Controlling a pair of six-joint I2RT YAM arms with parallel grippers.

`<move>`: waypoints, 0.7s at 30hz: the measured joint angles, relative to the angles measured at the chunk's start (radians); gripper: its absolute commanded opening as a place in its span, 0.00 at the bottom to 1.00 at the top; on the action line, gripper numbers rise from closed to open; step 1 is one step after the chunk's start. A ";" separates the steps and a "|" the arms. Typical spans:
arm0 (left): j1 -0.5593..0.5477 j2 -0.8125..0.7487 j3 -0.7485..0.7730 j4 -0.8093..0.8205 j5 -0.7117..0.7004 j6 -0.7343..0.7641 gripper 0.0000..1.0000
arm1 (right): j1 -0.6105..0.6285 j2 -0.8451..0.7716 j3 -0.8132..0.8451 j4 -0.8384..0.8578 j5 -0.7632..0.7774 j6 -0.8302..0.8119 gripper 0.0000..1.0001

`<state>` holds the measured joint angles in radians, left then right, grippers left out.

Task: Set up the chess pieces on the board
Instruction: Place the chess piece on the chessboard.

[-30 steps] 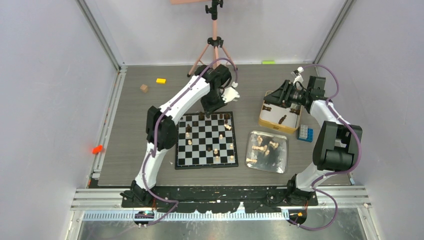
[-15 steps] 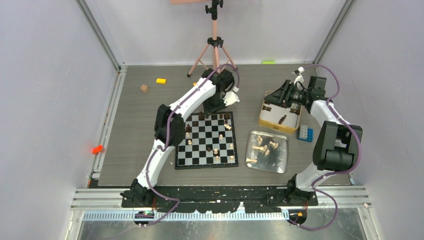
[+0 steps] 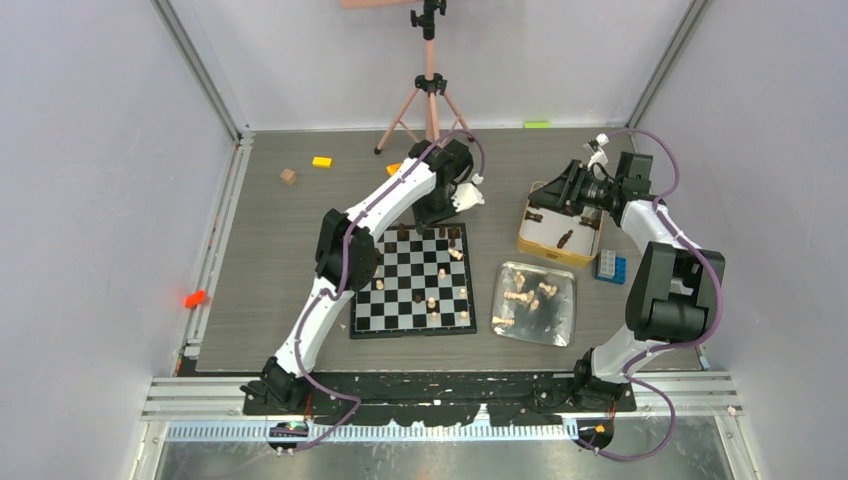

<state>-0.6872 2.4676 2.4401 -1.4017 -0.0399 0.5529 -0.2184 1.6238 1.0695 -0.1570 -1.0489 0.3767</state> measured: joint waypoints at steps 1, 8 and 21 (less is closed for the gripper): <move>0.000 0.006 0.000 0.001 0.000 0.002 0.04 | 0.000 0.000 0.000 0.000 0.000 0.000 0.49; -0.012 0.029 0.012 0.009 0.008 0.007 0.05 | 0.000 0.000 0.000 0.000 0.000 0.000 0.49; -0.034 0.040 0.017 0.016 0.011 0.010 0.09 | 0.000 0.000 0.000 0.000 -0.001 0.000 0.48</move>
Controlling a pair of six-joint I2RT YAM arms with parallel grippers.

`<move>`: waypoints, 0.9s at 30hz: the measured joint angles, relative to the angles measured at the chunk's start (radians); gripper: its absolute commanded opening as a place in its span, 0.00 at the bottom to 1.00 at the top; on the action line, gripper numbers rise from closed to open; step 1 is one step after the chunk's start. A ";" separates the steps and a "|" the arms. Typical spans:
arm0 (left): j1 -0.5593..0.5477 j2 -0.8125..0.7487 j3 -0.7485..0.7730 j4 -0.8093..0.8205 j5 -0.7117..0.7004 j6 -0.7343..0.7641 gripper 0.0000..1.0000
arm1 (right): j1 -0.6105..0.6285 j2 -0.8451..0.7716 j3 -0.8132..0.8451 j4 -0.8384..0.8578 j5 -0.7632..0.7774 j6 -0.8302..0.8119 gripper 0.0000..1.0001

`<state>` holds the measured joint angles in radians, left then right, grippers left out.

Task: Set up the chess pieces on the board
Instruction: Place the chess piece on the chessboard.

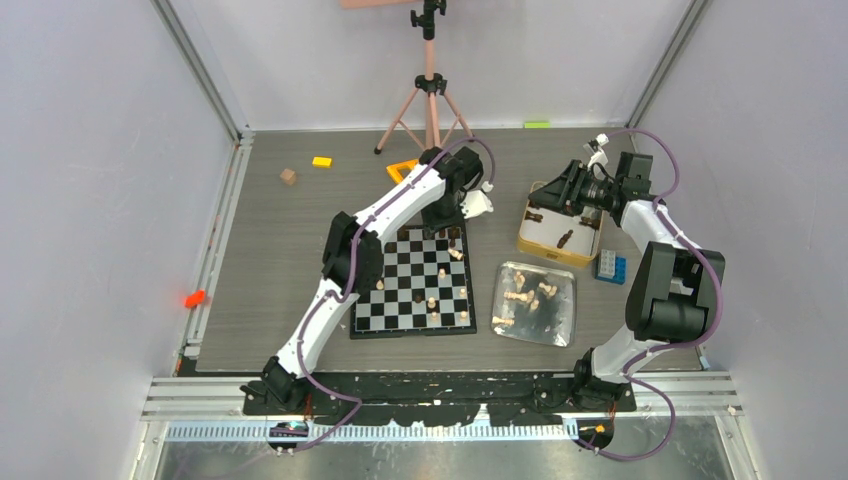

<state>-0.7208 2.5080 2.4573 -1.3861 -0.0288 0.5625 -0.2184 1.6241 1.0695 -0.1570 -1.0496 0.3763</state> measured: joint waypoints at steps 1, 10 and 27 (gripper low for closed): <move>0.000 0.002 0.002 -0.001 0.000 0.000 0.09 | 0.000 0.000 0.000 0.000 0.000 0.000 0.49; 0.000 0.006 0.009 0.008 -0.005 0.000 0.24 | 0.000 0.013 0.000 0.000 -0.003 0.000 0.48; 0.000 -0.109 -0.192 0.156 -0.032 -0.029 0.57 | 0.000 0.019 0.000 -0.001 -0.003 -0.005 0.49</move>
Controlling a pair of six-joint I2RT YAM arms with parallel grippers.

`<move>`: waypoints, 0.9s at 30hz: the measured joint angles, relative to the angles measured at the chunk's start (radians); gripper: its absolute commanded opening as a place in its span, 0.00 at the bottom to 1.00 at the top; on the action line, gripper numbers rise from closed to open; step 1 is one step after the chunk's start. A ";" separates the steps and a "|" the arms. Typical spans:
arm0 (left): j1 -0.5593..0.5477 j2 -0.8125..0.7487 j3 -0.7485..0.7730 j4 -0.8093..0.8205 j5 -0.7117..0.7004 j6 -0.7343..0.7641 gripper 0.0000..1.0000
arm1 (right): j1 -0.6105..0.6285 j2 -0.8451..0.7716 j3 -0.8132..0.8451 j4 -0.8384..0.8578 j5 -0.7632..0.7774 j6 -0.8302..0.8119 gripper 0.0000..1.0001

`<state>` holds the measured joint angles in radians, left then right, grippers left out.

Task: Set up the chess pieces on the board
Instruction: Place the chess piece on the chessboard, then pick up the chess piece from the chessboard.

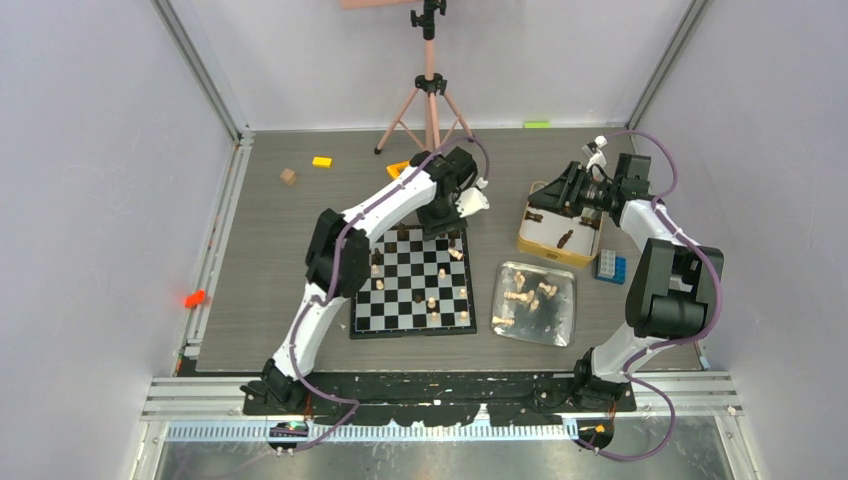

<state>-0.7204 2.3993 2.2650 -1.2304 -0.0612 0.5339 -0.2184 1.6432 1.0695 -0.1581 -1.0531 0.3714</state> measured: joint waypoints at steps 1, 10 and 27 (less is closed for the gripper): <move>0.001 -0.040 -0.050 0.024 -0.001 -0.002 0.58 | 0.000 0.000 0.000 0.000 0.000 -0.002 0.49; 0.009 -0.520 -0.510 0.174 0.041 -0.011 0.62 | 0.000 0.000 0.000 -0.004 0.000 -0.011 0.49; 0.007 -0.723 -0.977 0.397 0.439 -0.011 0.59 | 0.000 0.006 0.000 -0.019 0.000 -0.023 0.49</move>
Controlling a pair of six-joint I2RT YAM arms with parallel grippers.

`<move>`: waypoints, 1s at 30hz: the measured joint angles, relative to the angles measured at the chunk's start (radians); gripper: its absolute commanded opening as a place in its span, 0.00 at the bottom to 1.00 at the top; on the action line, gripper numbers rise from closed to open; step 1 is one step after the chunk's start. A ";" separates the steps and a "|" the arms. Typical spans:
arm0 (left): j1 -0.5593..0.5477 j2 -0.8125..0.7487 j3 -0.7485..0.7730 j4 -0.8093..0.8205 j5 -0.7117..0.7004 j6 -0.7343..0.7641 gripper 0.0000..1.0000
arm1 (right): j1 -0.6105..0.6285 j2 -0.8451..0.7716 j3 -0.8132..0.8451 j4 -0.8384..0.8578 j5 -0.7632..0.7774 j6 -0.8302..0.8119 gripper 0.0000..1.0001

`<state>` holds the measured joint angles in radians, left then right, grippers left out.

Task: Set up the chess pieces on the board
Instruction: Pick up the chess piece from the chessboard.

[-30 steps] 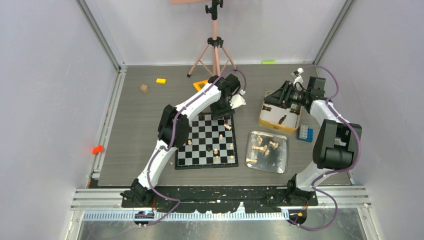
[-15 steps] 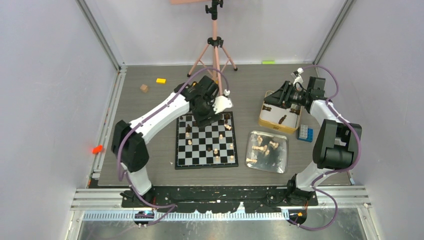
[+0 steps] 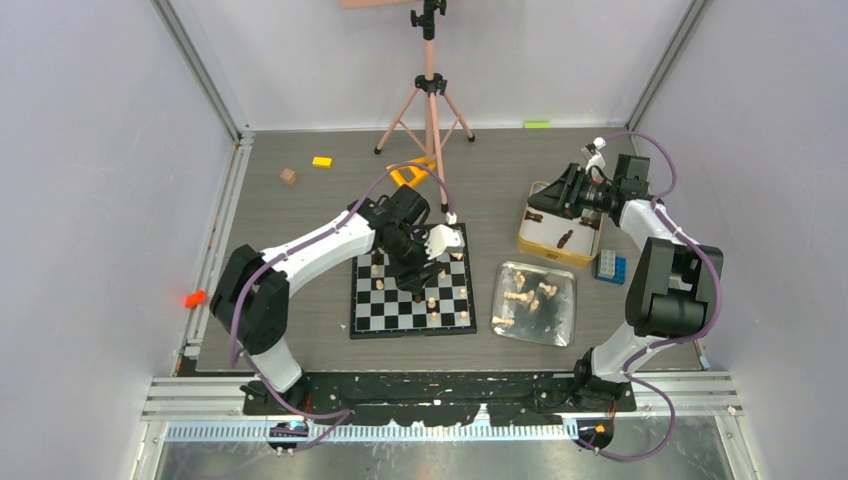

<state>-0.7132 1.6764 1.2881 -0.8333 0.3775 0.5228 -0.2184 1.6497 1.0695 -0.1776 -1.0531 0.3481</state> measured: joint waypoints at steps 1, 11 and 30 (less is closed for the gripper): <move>0.000 0.006 0.000 0.018 0.007 0.000 0.58 | 0.000 0.000 0.000 -0.003 0.000 -0.002 0.48; -0.011 0.109 -0.004 0.074 0.032 0.000 0.52 | 0.000 0.000 0.000 -0.011 0.000 -0.006 0.49; -0.032 0.147 -0.024 0.069 0.045 0.003 0.17 | 0.000 0.000 0.000 -0.012 0.000 -0.007 0.48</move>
<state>-0.7452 1.8233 1.2636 -0.7639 0.4221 0.5255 -0.2184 1.6501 1.0695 -0.1894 -1.0527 0.3412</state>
